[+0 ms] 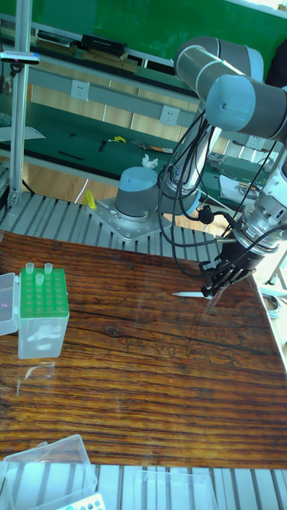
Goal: Insert a large pipette tip into the holder for large pipette tips
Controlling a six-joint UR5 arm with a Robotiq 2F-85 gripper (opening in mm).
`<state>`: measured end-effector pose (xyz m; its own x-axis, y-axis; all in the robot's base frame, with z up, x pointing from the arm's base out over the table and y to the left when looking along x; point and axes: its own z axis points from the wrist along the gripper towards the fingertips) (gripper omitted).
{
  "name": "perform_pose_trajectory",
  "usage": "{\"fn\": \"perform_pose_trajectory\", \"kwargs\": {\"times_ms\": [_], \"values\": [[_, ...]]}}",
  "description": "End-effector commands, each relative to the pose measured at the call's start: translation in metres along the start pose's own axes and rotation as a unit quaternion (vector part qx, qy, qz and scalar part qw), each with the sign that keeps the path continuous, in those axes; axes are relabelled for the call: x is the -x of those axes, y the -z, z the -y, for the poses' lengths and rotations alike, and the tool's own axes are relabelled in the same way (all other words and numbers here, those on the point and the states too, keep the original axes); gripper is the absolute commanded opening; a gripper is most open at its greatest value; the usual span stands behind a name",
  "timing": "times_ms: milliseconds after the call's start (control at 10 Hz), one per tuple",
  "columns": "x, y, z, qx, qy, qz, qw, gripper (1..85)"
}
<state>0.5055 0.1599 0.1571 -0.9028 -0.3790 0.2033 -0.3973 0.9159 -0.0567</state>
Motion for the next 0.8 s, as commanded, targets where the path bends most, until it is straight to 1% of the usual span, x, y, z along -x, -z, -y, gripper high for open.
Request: {"fn": "perform_pose_trajectory", "kwargs": {"times_ms": [0,100,300,400,500,600,700], "values": [[-0.003,0.001,0.002,-0.003,0.0,-0.006,1.0,1.0],[-0.007,0.001,0.0,0.002,0.002,-0.012,0.9999,1.0],[-0.025,0.002,0.009,-0.015,0.003,-0.047,0.9988,1.0],[-0.026,0.003,0.01,-0.019,0.003,-0.05,0.9986,1.0],[-0.029,0.003,0.015,-0.027,-0.001,-0.055,0.9981,1.0],[-0.023,0.002,0.014,-0.026,-0.006,-0.044,0.9987,1.0],[-0.013,0.002,0.014,-0.025,-0.009,-0.024,0.9993,1.0]]}}
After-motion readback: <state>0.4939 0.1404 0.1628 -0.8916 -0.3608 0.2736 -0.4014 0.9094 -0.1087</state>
